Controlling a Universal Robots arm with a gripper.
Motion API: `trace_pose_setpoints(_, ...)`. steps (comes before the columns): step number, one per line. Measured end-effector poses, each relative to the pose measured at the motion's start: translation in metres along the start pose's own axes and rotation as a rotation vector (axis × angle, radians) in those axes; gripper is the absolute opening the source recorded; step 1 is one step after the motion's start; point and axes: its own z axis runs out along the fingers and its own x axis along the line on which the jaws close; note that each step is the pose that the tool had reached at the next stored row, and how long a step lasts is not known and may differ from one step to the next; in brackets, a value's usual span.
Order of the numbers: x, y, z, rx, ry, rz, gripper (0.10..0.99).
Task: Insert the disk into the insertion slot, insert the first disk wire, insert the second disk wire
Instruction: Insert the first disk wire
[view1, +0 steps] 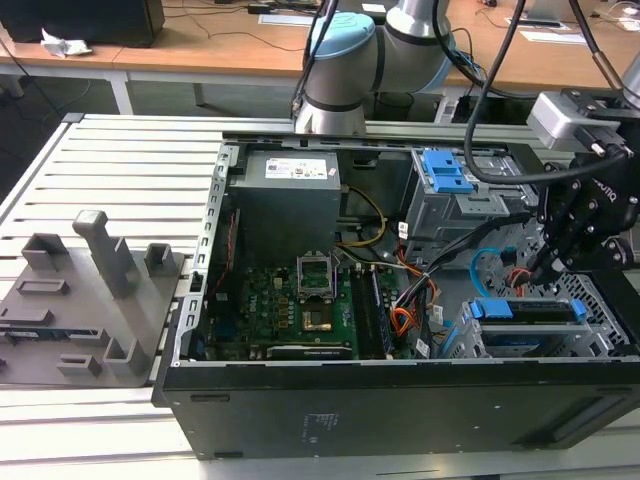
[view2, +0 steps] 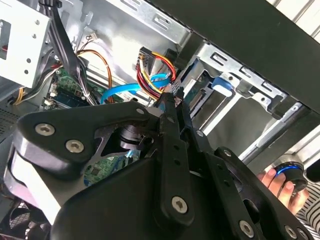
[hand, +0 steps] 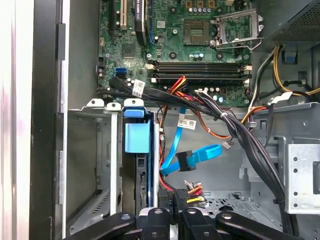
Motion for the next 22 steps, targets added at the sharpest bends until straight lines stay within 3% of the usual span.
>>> trace_pose_setpoints(11, 0.0152, -0.0003, 0.0003, 0.0, 0.0001, 0.0, 0.165)
trace_pose_setpoints(22, 0.0214, -0.0005, 0.0031, 0.0, -0.0001, 0.0, 0.165)
